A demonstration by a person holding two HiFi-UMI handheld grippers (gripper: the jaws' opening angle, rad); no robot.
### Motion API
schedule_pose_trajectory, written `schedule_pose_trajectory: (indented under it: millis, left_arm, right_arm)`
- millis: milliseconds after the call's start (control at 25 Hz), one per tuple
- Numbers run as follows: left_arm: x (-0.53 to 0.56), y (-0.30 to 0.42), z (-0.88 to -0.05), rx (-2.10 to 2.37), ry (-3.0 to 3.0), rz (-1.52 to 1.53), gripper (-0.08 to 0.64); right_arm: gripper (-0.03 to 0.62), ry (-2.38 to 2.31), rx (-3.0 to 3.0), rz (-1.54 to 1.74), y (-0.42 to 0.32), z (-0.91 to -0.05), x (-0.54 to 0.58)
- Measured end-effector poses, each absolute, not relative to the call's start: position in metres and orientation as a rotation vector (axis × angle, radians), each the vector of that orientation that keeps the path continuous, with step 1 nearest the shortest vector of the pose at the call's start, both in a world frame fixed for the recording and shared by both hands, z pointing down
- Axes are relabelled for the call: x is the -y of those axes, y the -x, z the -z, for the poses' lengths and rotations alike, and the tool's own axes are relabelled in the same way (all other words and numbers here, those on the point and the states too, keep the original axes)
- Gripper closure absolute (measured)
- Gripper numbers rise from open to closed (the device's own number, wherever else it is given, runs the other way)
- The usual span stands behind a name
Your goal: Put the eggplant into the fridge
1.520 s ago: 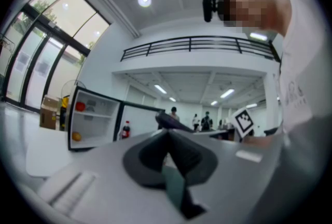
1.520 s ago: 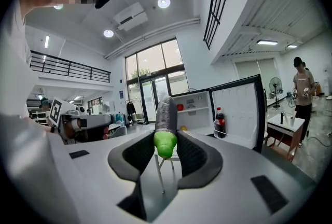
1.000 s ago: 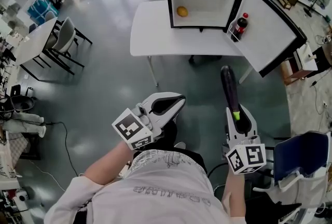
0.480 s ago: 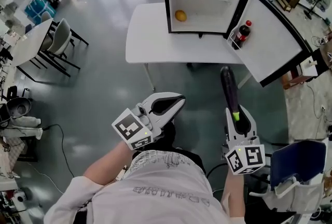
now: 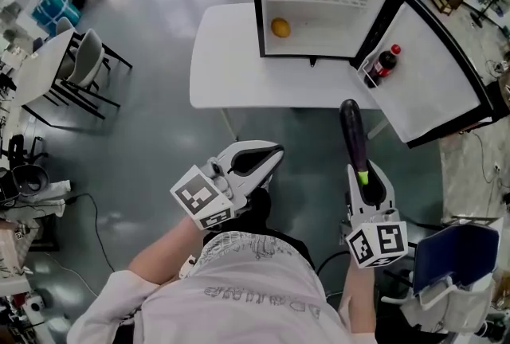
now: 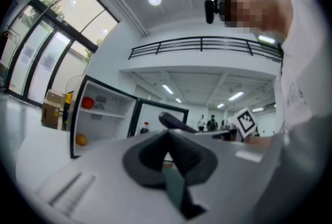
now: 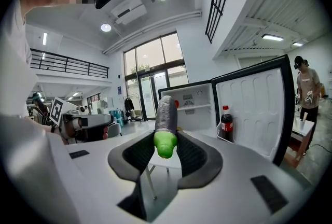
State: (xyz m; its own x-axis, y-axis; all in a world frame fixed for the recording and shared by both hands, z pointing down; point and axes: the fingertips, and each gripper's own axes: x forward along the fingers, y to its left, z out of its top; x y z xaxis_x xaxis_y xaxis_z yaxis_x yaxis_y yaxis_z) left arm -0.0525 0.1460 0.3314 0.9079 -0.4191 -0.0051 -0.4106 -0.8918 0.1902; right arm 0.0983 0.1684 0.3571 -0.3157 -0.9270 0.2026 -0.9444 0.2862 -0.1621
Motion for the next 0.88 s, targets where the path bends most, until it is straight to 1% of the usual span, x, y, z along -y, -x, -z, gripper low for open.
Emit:
schedule_pose_trajectory:
  millis: [880]
  left_arm:
    - [0.027, 0.046, -0.340, 0.509, -2.851, 0.038, 0.552]
  right_arm:
    - [0.460, -1.848, 2.360, -0.449, -0.099, -0.365, 0.000]
